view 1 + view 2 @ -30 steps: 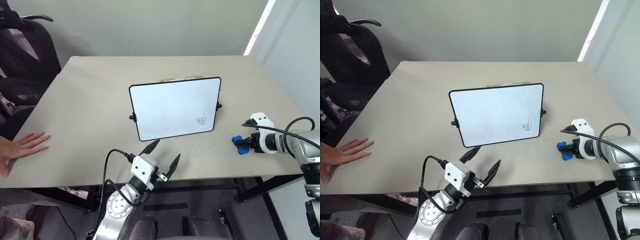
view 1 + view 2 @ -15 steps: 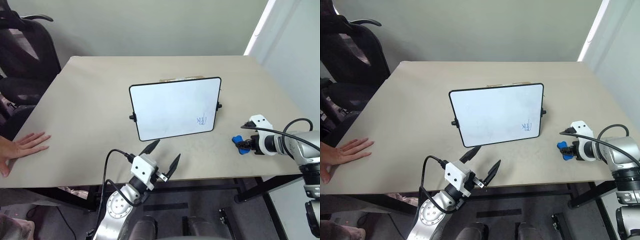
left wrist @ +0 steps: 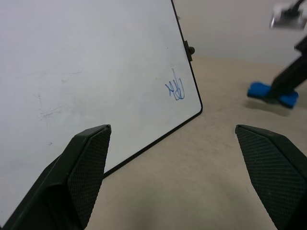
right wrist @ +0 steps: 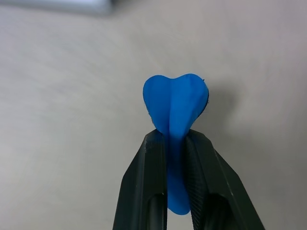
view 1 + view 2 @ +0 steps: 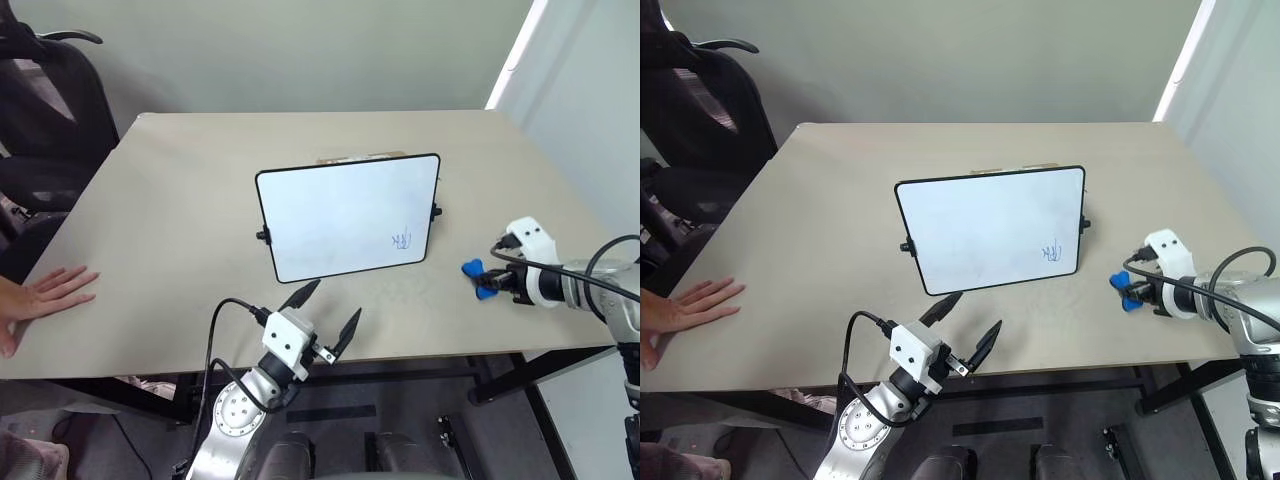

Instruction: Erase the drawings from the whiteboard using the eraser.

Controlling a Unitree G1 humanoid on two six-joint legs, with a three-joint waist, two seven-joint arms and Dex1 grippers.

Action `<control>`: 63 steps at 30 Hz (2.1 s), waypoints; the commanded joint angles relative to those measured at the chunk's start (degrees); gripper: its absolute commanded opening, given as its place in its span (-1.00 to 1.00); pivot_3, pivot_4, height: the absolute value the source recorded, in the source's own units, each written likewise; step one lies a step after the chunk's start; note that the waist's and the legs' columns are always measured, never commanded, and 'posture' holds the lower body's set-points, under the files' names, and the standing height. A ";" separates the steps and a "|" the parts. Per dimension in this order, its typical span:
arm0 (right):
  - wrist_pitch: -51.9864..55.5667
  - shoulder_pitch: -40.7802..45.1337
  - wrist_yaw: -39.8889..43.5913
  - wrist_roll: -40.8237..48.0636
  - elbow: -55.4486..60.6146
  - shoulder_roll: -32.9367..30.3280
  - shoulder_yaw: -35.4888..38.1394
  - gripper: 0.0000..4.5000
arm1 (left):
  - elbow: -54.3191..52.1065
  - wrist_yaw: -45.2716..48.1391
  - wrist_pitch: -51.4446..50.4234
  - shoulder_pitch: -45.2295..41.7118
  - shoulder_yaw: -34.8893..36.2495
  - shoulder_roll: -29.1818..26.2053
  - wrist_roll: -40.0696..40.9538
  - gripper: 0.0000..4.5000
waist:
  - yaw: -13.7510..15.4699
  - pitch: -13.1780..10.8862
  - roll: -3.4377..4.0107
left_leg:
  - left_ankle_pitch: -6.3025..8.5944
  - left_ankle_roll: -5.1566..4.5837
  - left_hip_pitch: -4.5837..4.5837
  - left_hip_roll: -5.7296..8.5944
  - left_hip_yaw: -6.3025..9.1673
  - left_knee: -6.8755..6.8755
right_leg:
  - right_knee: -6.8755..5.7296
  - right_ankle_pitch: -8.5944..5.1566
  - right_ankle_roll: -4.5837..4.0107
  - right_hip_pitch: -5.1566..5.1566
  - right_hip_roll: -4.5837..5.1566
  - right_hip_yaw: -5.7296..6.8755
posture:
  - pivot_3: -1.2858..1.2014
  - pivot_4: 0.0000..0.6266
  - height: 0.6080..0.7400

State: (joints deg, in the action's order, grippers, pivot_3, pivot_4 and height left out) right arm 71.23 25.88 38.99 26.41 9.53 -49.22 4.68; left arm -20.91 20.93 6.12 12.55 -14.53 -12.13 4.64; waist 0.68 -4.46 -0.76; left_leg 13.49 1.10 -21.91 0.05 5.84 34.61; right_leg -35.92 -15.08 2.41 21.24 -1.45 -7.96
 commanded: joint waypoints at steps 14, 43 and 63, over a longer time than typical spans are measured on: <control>-6.83 2.96 -14.67 0.61 12.33 22.47 1.21 -0.90 | -1.27 0.59 0.55 -1.63 0.68 -0.24 0.72 1.00 | -0.33 0.01 0.06 | 0.04 -0.16 0.43 -0.08 0.10 0.01 | 0.02 0.03 -0.15 0.04 -0.10 -0.01 | 0.03 -0.52 0.85; -12.96 3.50 -17.75 -6.34 -1.75 28.40 -5.90 -0.90 | -3.96 0.99 0.10 0.40 1.47 -1.07 1.26 1.00 | -0.46 0.02 0.14 | 0.32 -0.20 0.45 -0.10 0.13 -0.04 | 0.02 0.27 -0.44 0.26 -0.08 0.02 | 0.03 -0.52 0.85; -15.42 8.44 -18.25 -5.89 -3.14 26.32 1.07 -0.90 | -3.29 0.83 0.08 0.01 1.29 -0.84 0.93 1.00 | -0.53 -0.01 0.12 | 0.40 -0.08 0.28 -0.11 0.13 -0.05 | 0.00 0.50 -0.66 0.33 -0.09 0.02 | 0.03 -0.52 0.85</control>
State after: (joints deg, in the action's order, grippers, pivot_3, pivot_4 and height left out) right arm 57.00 32.65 21.28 20.15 4.21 -22.64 4.02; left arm -22.31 21.92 5.90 12.78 -13.35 -13.18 5.42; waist 0.15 -4.48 -0.64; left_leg 13.83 0.91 -21.63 -0.07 5.97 34.56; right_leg -35.91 -14.58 1.76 21.57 -1.54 -7.94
